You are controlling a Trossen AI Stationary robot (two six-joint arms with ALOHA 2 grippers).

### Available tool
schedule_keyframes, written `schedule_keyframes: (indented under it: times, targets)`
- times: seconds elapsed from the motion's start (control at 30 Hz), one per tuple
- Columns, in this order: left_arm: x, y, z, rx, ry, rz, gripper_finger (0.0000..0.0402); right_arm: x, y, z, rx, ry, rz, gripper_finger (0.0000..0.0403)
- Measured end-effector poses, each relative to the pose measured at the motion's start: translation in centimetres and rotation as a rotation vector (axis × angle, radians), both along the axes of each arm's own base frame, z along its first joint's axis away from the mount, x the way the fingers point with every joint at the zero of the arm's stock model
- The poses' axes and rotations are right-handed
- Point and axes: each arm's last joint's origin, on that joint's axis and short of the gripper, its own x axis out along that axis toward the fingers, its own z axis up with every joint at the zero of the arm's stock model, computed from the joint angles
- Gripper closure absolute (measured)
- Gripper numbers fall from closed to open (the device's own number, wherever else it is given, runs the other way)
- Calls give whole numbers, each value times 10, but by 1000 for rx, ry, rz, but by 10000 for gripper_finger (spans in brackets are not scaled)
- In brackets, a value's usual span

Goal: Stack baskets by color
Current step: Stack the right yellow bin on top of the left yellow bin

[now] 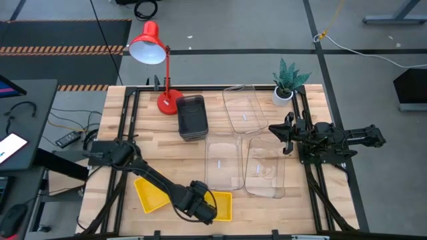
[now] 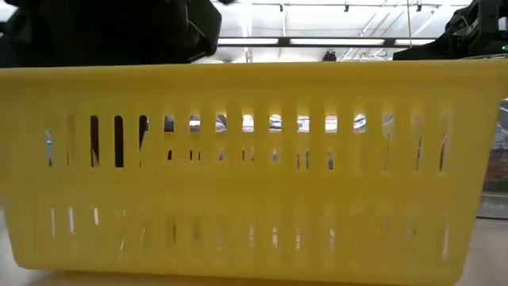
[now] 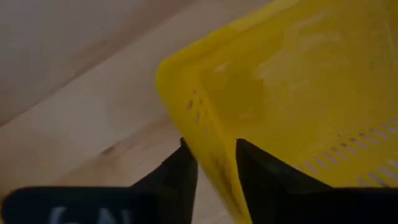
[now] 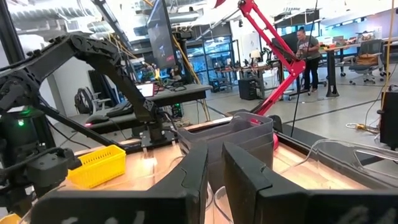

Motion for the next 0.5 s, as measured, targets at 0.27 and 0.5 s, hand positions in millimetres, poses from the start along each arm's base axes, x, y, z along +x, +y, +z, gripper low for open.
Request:
schedule_keyframes:
  times: [0.27, 0.5]
  targets:
    - [0, 5, 3, 11, 33, -65, 392, 0, 0, 0, 0, -4, 0, 349]
    - [-13, 12, 35, 59, 170, -99, 396, 0, 0, 0, 0, -5, 0, 349]
